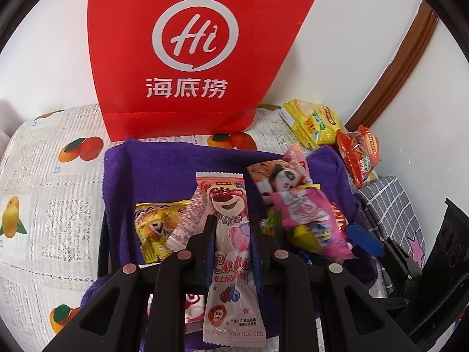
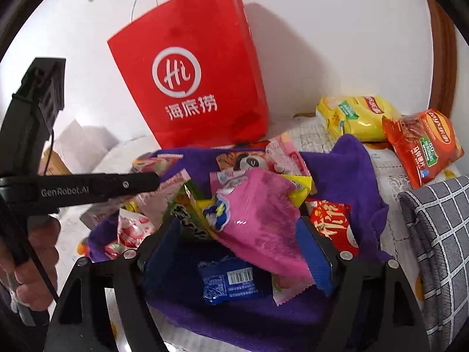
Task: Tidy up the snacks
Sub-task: 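Lower both packets onto the towel and open both grippers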
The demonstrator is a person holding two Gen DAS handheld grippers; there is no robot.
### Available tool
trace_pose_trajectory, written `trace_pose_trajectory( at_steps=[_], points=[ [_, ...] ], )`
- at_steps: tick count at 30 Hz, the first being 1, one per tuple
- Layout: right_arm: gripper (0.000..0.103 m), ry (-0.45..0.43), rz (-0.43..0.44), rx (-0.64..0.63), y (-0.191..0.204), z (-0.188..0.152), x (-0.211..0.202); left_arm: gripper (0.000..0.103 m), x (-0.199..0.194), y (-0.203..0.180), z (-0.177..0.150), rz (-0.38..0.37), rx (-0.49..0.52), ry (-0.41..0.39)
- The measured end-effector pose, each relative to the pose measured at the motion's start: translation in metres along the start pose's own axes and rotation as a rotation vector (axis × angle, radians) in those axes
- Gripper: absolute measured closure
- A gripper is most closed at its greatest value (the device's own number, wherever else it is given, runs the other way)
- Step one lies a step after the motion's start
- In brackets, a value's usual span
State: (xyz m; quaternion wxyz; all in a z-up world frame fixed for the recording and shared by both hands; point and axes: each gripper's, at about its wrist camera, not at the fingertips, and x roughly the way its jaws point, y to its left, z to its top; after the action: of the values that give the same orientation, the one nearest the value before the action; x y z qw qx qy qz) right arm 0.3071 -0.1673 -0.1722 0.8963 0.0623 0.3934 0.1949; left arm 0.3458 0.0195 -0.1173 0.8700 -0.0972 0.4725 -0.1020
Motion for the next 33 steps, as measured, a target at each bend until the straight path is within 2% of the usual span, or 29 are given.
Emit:
trace_pose_trajectory(
  at_steps=[7,15,21,22,24,26,29,33],
  points=[
    [0.023,-0.038,0.061,0.052,-0.008,0.003,-0.008,0.083,-0.001,-0.002,-0.001,-0.029,-0.008,-0.005],
    [0.023,-0.033,0.035,0.083,-0.015,0.006,-0.007,0.083,0.007,0.001,-0.002,-0.028,-0.033,0.017],
    [0.023,-0.006,-0.001,0.059,-0.014,0.005,-0.001,0.08,0.006,0.0,-0.002,-0.022,-0.021,0.008],
    [0.023,-0.006,-0.002,0.056,-0.014,0.005,-0.002,0.079,0.006,-0.001,-0.002,-0.026,-0.018,0.009],
    [0.023,-0.008,0.001,0.053,-0.013,0.005,-0.003,0.059,0.006,-0.003,-0.002,-0.037,-0.014,0.015],
    [0.023,-0.016,-0.001,0.049,-0.013,0.005,-0.004,0.052,0.003,-0.004,-0.002,-0.025,-0.011,-0.002],
    [0.023,-0.012,-0.006,0.05,-0.014,0.005,-0.004,0.052,-0.001,-0.007,-0.001,0.002,0.009,-0.016],
    [0.023,-0.005,-0.008,0.053,-0.015,0.005,-0.004,0.051,-0.006,-0.007,0.003,0.001,0.006,-0.022]
  ],
)
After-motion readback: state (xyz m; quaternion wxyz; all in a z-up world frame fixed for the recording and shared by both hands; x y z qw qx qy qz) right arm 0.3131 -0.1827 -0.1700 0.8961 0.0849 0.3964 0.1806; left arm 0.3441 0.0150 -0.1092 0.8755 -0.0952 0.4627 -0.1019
